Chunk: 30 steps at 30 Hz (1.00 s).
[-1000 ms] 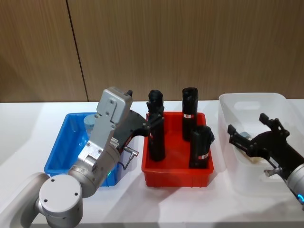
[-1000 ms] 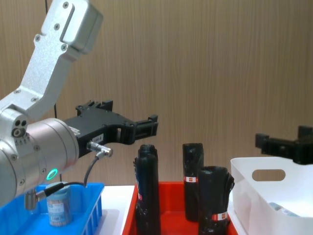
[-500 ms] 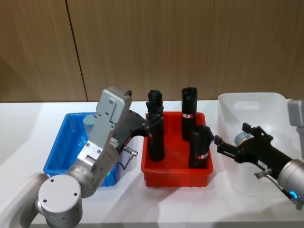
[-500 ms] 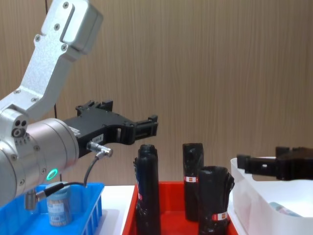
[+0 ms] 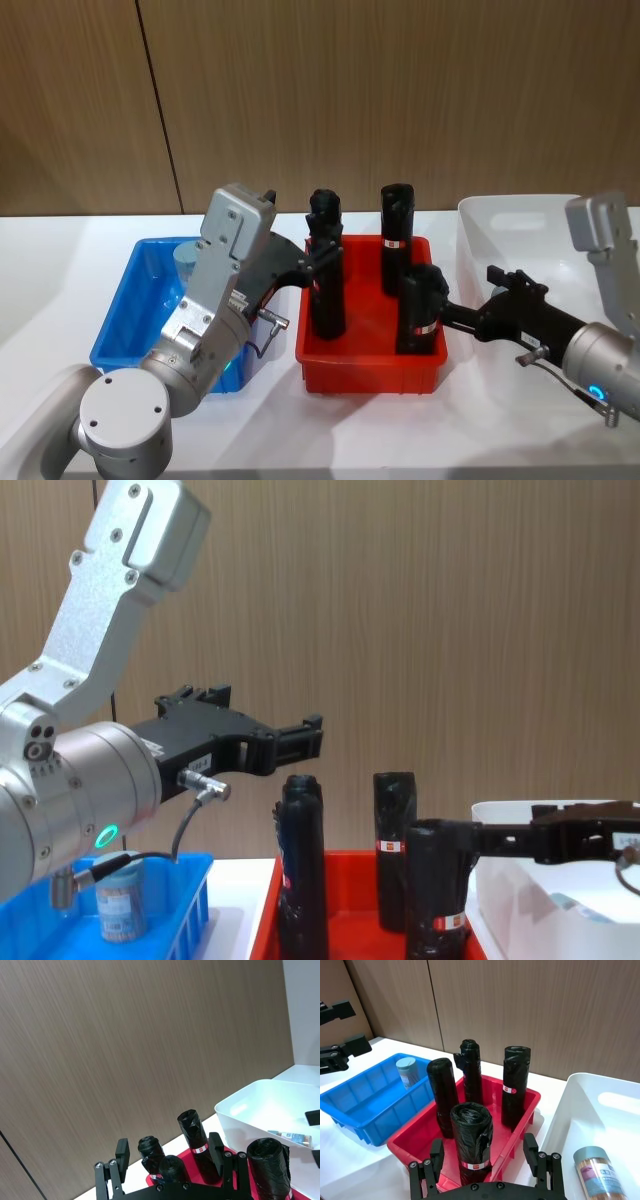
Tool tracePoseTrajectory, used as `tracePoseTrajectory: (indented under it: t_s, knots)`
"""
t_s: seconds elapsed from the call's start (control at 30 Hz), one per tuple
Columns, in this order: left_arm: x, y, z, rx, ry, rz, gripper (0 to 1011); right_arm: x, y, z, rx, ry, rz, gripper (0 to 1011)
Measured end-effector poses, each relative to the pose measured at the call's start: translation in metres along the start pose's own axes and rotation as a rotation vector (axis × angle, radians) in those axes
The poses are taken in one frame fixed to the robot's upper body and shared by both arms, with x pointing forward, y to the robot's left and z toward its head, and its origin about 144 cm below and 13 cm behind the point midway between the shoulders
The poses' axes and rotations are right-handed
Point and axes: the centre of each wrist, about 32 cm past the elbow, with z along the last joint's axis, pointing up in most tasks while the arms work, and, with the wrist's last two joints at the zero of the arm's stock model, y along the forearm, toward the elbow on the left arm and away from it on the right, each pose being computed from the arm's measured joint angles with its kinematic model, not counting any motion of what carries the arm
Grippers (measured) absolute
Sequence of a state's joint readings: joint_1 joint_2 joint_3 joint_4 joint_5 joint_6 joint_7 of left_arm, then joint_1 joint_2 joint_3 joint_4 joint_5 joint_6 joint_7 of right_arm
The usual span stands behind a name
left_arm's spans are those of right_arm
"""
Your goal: Pick the cotton swabs from the blue box and place them into the white box.
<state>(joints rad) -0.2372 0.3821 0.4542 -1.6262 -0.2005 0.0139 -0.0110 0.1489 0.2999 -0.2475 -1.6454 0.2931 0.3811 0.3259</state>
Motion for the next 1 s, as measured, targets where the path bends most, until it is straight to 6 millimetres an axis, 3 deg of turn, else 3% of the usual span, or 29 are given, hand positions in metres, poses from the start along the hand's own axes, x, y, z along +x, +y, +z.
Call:
tracePoseTrajectory:
  t_s: [1.0]
  knots:
    - [0.0, 0.0, 0.0, 0.0, 0.0, 0.0, 1004, -0.004, 0.04, 0.011, -0.065, -0.051, 0.061, 1002]
